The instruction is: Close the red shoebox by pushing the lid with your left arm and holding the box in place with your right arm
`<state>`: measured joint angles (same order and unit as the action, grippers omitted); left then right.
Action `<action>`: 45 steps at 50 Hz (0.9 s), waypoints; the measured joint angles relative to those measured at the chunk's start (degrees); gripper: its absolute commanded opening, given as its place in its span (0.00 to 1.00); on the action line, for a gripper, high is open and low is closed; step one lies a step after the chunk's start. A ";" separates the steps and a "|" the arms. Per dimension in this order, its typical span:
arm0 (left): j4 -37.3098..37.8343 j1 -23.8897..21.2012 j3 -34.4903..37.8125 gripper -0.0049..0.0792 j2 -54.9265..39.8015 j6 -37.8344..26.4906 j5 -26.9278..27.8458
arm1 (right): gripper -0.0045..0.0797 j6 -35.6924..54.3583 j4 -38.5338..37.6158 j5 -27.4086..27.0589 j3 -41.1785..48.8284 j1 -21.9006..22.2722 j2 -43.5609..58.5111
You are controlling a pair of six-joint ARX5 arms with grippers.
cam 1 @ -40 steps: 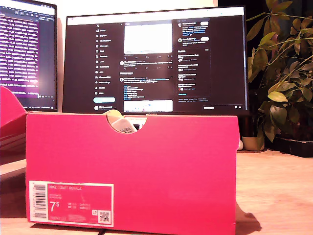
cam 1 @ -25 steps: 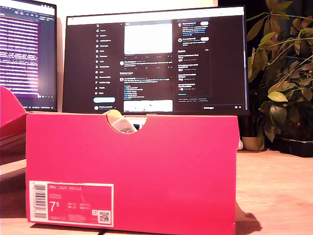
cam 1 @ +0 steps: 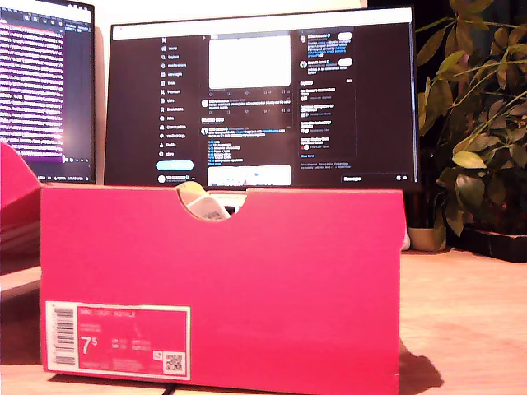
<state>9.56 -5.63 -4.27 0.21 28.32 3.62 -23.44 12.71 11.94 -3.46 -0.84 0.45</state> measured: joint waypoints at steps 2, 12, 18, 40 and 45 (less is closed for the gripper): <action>-0.66 0.00 -0.13 0.04 0.00 4.15 0.46 | 0.04 -0.74 0.39 1.57 -0.04 0.00 0.00; -1.03 0.00 -5.66 0.04 -1.14 6.23 1.75 | 0.04 -7.52 1.84 5.40 -1.95 0.00 1.46; -1.57 0.00 -10.73 0.04 -5.20 6.25 4.48 | 0.04 -8.11 2.08 8.04 -4.52 0.00 5.57; 1.38 4.57 -23.56 0.04 -35.32 -2.82 16.39 | 0.04 0.96 1.40 15.13 -17.03 0.00 37.88; 1.11 8.57 -25.27 0.04 -40.26 -4.94 20.06 | 0.04 2.78 -0.31 17.03 -17.25 0.00 45.97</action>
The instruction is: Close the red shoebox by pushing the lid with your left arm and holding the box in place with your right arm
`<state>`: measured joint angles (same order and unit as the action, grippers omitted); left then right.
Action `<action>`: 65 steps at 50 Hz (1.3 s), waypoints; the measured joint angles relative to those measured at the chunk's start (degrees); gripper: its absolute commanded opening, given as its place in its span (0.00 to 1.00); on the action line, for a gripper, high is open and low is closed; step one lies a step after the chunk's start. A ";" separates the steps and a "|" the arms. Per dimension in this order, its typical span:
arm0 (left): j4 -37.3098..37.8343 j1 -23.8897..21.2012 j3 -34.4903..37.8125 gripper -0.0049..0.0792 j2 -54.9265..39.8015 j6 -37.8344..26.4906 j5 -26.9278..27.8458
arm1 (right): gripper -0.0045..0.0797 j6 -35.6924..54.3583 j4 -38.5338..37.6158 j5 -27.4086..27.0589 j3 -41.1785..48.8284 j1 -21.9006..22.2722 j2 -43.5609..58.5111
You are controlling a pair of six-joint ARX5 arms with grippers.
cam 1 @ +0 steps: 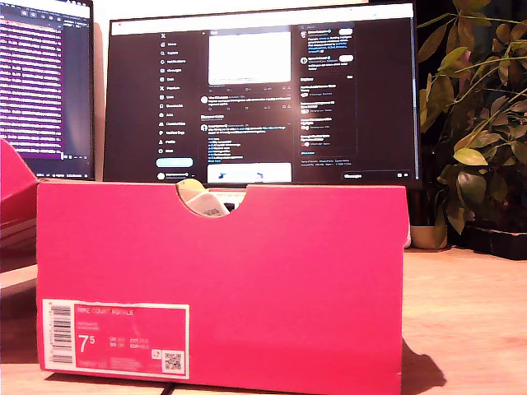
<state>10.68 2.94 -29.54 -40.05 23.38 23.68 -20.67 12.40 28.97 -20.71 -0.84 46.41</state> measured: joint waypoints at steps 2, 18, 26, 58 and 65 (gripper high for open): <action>0.02 1.88 -0.07 0.04 -1.68 -0.66 1.75 | 0.04 0.15 -1.01 1.16 0.00 0.00 2.64; 0.26 15.21 -0.07 0.04 -15.58 -3.32 15.61 | 0.04 1.22 -10.95 6.86 -1.97 -0.02 16.90; 1.38 18.08 -1.79 0.04 -23.08 -5.95 17.40 | 0.04 1.25 -14.51 7.74 -4.04 -2.40 22.91; 11.74 23.06 -11.30 0.04 -46.29 -17.81 18.16 | 0.04 1.25 -19.21 7.78 -12.81 -13.18 37.00; 12.74 23.04 -11.30 0.04 -47.89 -18.27 17.84 | 0.04 1.22 -19.96 7.74 -12.85 -13.18 37.09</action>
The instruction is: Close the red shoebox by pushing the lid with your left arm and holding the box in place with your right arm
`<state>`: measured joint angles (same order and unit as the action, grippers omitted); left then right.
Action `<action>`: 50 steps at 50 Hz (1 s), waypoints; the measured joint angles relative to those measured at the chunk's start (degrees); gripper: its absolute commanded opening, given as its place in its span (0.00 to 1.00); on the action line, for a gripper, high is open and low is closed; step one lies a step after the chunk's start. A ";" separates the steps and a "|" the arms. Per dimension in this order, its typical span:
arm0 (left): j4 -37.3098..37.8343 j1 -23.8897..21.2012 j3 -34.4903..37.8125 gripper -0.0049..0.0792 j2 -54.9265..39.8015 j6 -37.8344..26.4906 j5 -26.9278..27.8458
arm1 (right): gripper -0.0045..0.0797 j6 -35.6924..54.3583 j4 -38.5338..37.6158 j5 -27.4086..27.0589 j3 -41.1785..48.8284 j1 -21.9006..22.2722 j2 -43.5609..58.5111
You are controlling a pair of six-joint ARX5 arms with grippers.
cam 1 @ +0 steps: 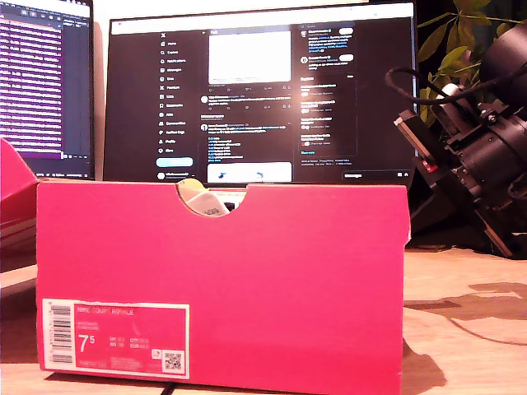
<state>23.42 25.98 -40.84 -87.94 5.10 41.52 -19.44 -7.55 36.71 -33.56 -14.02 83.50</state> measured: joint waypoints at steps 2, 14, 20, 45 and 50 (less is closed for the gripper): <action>0.37 0.00 0.00 0.04 -0.33 -0.42 0.02 | 0.04 0.00 -0.33 0.00 0.00 0.00 0.00; 3.32 -0.07 0.00 0.04 -2.97 -1.60 -0.02 | 0.04 -0.02 -0.61 -0.13 0.00 -0.04 0.00; 4.24 -0.11 0.00 0.04 -3.02 -2.16 0.00 | 0.04 -0.02 -0.98 -0.20 -0.04 -0.52 0.37; 6.58 -0.22 -0.70 0.04 -3.02 -3.43 5.97 | 0.04 -0.17 -2.71 -1.36 -0.28 -3.69 5.35; 8.52 -0.15 -2.86 0.04 -3.02 -3.69 7.52 | 0.04 -0.17 -2.78 -1.38 -0.28 -3.69 5.35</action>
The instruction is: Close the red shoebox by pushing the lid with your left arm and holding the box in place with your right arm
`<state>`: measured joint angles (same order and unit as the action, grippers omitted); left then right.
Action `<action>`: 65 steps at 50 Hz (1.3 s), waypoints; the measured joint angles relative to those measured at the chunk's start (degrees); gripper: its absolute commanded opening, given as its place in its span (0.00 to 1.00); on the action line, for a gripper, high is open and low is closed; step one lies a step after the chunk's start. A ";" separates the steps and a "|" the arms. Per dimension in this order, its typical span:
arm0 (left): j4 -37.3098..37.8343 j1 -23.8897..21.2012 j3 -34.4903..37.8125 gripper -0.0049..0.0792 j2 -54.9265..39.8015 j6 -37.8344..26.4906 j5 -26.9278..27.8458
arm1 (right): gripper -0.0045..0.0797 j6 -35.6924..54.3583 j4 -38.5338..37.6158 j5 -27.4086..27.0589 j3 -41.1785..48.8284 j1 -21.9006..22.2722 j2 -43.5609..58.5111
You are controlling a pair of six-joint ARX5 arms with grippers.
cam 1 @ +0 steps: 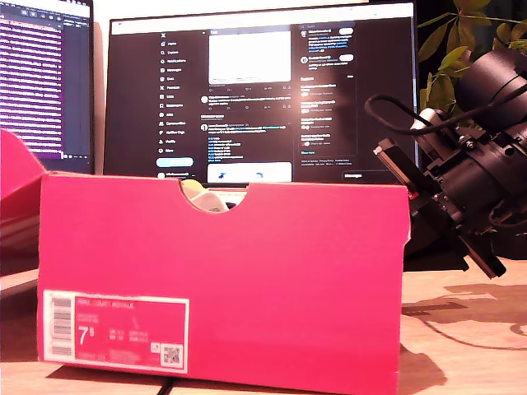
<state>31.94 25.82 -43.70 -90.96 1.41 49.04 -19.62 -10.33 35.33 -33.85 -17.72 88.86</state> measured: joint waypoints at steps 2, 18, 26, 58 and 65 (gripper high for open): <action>1.40 0.04 -1.36 0.04 0.00 -0.02 0.42 | 0.04 0.00 -0.02 -0.02 0.00 0.00 0.00; 15.67 0.07 -12.04 0.04 0.13 -4.55 0.81 | 0.04 0.00 -0.70 -0.02 0.00 -0.02 0.00; 19.76 0.15 -16.26 0.04 2.10 -4.61 2.14 | 0.04 0.00 -1.29 0.00 0.00 -0.02 0.02; 25.00 -8.92 -28.50 0.04 13.77 0.28 4.72 | 0.04 0.00 -3.23 -0.81 0.00 -0.02 0.04; 25.00 -12.81 -31.61 0.04 14.78 2.23 4.96 | 0.04 0.00 -3.32 -0.83 0.00 -0.02 0.04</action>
<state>56.95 13.02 -75.31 -76.18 3.64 54.00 -19.62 -13.65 34.50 -33.85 -17.74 88.90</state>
